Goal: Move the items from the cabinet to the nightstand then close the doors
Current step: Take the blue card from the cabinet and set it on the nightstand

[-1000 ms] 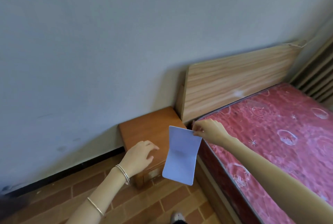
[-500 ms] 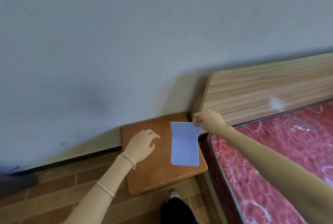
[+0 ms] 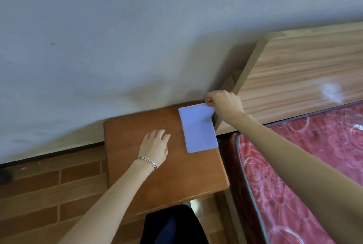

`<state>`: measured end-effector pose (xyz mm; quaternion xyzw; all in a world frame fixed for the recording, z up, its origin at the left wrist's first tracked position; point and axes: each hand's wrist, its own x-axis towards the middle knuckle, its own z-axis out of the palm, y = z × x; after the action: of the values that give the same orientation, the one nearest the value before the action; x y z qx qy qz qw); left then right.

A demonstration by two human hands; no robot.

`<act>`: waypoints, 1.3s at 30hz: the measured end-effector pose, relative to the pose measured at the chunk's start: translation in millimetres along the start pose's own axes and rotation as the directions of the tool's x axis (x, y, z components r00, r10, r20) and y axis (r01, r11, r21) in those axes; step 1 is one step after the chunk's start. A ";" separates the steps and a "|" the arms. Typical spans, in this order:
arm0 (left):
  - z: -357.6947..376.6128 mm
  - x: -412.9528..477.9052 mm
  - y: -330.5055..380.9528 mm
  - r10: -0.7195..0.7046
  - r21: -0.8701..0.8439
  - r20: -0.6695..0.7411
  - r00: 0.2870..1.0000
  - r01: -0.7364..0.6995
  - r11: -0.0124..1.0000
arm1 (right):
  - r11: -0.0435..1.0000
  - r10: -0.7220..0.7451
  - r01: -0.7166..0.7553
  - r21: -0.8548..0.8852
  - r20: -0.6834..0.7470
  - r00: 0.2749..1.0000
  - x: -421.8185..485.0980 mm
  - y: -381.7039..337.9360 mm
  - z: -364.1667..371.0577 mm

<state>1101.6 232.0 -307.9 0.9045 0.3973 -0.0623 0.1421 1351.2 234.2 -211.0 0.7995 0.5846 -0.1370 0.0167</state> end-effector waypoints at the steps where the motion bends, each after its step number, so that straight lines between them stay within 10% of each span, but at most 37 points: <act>1: 12.6 5.1 -0.6 -0.002 0.012 0.003 1.000 0.002 1.000 | 1.000 0.005 -0.005 0.012 -0.017 1.000 6.0 1.7 5.9; 22: 171.0 68.2 -27.6 0.000 0.032 -0.072 0.997 0.002 0.999 | 0.973 -0.015 0.145 0.177 -0.583 0.812 -23.1 2.7 168.4; 28: 172.8 68.2 -28.0 -0.009 0.027 -0.088 0.996 0.012 1.000 | 0.953 0.106 0.084 0.291 -0.579 0.808 -37.4 -1.2 183.2; 39: 172.6 68.5 -28.4 -0.016 0.038 -0.082 0.996 0.019 0.999 | 0.968 -0.200 0.217 0.127 -0.137 0.970 -37.4 32.6 267.9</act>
<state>1127.1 245.4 -493.5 0.9053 0.4095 -0.0341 0.1074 1317.9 139.1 -464.1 0.7396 0.6543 -0.1294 -0.0908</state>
